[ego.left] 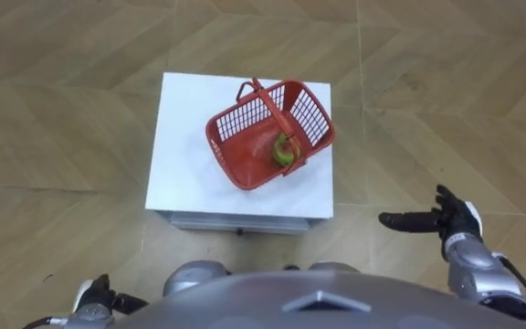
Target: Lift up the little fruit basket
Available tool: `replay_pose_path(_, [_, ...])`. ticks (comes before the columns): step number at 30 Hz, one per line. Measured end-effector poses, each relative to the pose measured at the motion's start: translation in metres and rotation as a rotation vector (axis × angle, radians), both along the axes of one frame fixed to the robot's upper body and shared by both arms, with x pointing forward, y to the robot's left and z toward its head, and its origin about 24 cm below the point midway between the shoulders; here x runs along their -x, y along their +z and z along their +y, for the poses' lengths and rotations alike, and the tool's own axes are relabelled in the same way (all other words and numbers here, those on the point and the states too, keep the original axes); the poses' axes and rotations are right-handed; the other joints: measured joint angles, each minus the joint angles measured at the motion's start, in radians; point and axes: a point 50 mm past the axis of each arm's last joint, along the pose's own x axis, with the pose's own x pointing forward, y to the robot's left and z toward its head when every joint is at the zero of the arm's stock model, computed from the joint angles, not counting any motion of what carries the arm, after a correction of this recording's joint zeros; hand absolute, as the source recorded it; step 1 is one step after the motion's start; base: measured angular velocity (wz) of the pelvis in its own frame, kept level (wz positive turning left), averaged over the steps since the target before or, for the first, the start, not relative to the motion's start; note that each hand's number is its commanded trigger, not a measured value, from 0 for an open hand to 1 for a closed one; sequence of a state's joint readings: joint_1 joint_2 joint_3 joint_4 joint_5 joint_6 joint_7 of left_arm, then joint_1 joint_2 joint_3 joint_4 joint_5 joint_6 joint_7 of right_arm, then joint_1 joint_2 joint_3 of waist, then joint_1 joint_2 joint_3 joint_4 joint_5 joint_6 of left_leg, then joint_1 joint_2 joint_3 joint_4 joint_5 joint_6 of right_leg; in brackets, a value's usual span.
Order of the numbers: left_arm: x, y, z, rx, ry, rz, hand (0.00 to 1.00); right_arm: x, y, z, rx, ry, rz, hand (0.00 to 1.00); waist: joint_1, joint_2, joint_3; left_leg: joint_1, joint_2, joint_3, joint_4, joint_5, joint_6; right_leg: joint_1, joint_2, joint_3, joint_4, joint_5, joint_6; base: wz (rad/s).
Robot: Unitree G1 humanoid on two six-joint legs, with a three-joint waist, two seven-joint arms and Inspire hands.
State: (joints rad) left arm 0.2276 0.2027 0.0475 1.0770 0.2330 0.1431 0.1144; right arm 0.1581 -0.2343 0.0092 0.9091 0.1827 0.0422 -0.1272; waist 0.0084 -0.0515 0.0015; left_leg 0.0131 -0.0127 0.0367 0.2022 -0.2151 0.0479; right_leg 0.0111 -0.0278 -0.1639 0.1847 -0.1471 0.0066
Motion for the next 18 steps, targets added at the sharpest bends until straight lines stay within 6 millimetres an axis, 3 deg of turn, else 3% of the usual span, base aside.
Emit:
replay_pose_path(4, [0.000,-0.001,-0.003,-0.002,-0.008,0.003,0.00,0.025,-0.011,0.002,-0.015,-0.005,0.115,0.00,-0.002,0.005,-0.0018,0.019,0.001,0.000,-0.005,-0.003,0.000,0.014,0.000,0.001,0.001,-0.006,0.001,-0.01])
replay_pose_path(10, [0.003,-0.003,-0.009,0.012,0.000,0.026,0.00,0.055,-0.026,0.024,-0.095,0.010,0.256,0.00,-0.002,0.011,0.0006,0.029,0.007,0.011,-0.015,-0.006,-0.004,0.024,0.009,0.013,-0.016,-0.004,-0.003,-0.06])
replay_pose_path(18, [0.010,-0.005,-0.012,0.028,0.019,0.090,0.00,0.064,-0.029,0.028,-0.134,0.018,0.323,0.00,-0.001,0.027,0.0031,0.036,0.007,0.013,-0.020,-0.008,-0.008,0.025,0.013,0.014,-0.018,-0.004,-0.003,0.00])
